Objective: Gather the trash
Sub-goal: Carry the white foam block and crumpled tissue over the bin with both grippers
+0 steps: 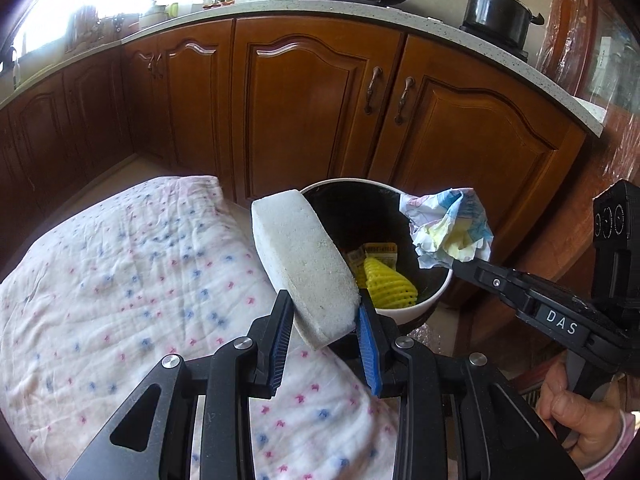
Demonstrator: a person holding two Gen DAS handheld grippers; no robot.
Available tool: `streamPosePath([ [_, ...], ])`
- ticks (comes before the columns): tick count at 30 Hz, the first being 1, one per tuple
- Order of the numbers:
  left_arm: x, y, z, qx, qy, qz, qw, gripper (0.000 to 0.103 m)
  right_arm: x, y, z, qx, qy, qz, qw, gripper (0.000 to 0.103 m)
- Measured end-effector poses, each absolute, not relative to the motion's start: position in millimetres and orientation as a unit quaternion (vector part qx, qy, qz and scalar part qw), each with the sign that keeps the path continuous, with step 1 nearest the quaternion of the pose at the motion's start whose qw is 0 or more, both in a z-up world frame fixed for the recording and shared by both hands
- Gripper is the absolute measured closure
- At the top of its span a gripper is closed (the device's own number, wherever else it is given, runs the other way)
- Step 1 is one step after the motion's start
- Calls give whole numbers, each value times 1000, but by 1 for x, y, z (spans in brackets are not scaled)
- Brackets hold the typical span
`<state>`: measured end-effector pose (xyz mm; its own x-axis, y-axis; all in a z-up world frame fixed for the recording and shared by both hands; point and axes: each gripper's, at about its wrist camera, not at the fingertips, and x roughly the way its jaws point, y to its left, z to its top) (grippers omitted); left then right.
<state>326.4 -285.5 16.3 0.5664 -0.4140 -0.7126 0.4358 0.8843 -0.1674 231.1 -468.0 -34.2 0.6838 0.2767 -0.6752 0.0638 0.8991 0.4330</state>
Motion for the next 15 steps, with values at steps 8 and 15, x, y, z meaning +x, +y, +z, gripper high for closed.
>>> streamPosePath([
  [8, 347, -307, 9, 25, 406, -257, 877, 73, 241, -478, -30, 203, 399, 49, 893, 96],
  [15, 360, -323, 3, 33, 420, -266, 867, 73, 249, -481, -34, 198, 413, 45, 888, 96],
])
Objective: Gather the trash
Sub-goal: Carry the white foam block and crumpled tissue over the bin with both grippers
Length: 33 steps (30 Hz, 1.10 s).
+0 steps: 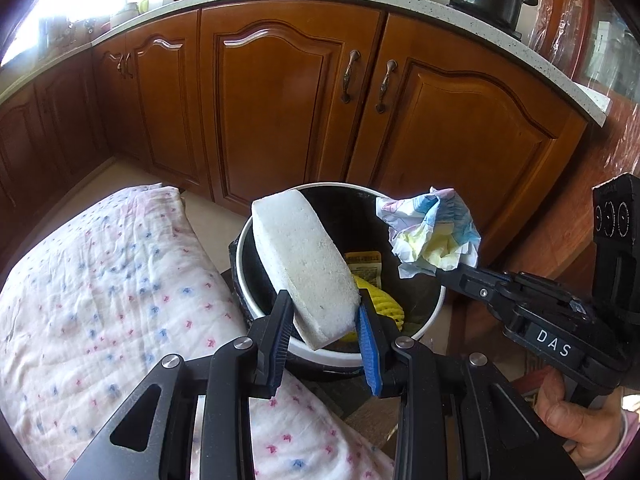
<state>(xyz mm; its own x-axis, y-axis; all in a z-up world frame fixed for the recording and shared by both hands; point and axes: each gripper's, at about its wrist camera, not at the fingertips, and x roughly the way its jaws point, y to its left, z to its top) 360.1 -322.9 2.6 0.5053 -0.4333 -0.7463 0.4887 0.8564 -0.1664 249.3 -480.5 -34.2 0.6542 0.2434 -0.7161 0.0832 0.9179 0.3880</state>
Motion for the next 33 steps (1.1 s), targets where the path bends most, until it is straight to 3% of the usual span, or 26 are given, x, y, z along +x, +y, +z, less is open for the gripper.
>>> streamPosePath([
  [33, 403, -367, -21, 51, 481, -273, 832, 71, 279, -486, -49, 188, 471, 38, 861, 95],
])
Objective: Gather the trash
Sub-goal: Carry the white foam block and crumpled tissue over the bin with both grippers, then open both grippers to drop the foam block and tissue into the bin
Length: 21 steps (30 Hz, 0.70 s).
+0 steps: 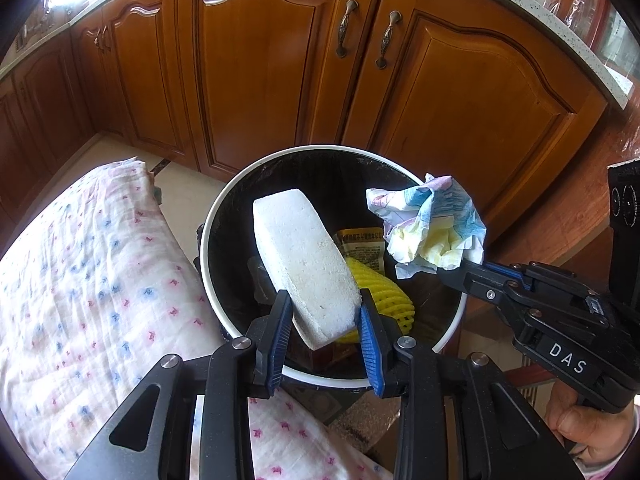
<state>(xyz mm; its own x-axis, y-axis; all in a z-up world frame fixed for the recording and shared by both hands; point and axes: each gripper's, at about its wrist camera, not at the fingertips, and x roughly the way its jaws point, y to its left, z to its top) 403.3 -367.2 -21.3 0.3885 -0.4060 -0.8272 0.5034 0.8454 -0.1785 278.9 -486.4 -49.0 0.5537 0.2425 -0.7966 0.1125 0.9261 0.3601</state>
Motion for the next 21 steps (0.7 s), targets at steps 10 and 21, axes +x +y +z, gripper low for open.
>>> streamPosePath([
  [10, 404, -372, -24, 54, 484, -274, 830, 70, 281, -485, -50, 187, 478, 33, 858, 95],
  [21, 397, -357, -14, 41, 479, -265, 836, 47, 279, -485, -46, 204, 460, 42, 863, 54],
])
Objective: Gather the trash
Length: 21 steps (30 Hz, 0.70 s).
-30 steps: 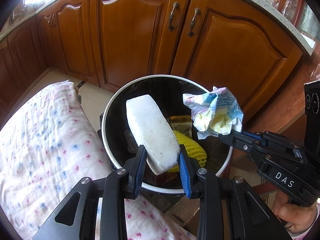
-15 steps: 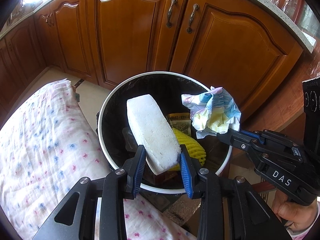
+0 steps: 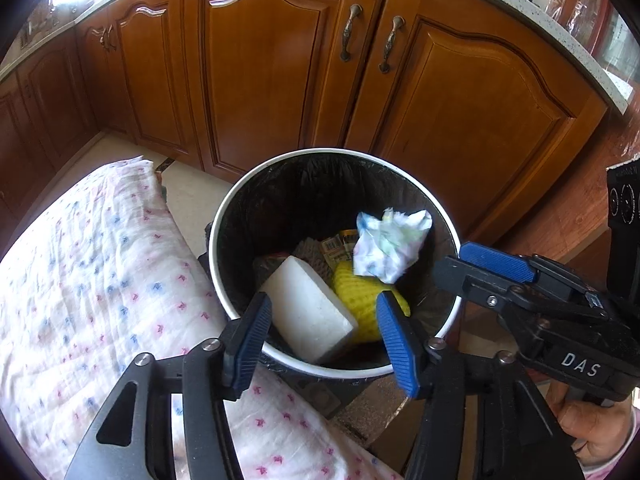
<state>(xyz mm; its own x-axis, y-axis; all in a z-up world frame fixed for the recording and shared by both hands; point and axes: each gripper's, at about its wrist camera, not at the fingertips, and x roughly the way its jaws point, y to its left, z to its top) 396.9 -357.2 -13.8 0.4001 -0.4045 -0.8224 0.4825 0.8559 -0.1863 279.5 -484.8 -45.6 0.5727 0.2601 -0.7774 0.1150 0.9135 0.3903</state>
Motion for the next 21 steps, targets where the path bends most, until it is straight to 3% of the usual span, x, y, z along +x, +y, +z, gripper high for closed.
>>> streamPosePath([
  [3, 392, -346, -9, 27, 476, -264, 838, 41, 275, -485, -39, 211, 446, 43, 869, 47],
  [10, 360, -310, 2, -8, 447, -241, 862, 28, 258, -478, -26, 227, 414, 41, 881, 16],
  [16, 314, -269, 8, -51, 415, -215, 883, 24, 230, -459, -21, 245, 392, 38, 886, 5],
  [21, 269, -236, 7, -75, 390, -199, 896, 24, 201, -437, -19, 265, 372, 36, 889, 3],
])
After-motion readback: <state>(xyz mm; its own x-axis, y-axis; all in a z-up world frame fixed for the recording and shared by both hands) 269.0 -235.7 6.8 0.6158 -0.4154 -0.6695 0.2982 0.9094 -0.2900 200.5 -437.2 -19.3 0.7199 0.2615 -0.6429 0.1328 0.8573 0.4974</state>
